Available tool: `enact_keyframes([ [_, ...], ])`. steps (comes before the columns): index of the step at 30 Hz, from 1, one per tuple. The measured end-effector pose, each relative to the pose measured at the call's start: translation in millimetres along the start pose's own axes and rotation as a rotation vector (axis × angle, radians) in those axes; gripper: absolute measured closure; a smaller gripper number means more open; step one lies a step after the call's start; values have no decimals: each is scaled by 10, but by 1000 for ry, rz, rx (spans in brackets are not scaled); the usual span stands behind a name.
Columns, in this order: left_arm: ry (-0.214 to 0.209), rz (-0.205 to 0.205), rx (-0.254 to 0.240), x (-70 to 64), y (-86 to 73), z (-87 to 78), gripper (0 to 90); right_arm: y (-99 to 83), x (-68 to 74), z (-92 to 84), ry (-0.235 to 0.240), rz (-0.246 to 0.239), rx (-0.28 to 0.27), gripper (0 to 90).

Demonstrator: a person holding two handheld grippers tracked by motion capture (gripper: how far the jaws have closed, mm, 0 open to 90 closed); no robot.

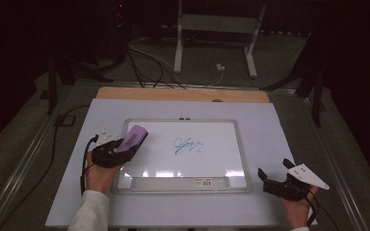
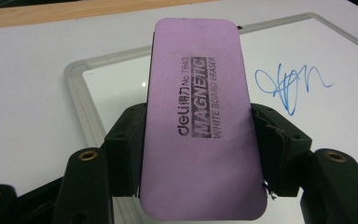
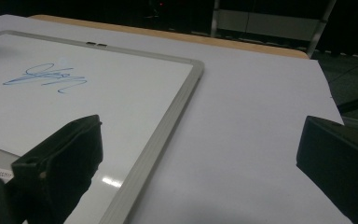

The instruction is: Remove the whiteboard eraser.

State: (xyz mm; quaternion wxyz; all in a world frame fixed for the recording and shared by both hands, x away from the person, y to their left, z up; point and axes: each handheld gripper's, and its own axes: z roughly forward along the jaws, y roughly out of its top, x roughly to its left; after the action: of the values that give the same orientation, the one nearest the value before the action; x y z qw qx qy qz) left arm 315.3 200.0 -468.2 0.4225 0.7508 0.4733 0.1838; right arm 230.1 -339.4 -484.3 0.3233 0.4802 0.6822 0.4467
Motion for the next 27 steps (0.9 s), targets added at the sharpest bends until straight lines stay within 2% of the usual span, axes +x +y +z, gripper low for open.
enact_keyframes([
  [6,-9,14,-2,-32,43,75,417,0,-6,-2,-1,3,-5,7],
  [17,-19,8,-4,-47,70,186,417,2,-18,-19,11,21,-26,0],
  [27,-29,25,7,-106,103,309,417,2,-24,-27,10,24,-33,0],
])
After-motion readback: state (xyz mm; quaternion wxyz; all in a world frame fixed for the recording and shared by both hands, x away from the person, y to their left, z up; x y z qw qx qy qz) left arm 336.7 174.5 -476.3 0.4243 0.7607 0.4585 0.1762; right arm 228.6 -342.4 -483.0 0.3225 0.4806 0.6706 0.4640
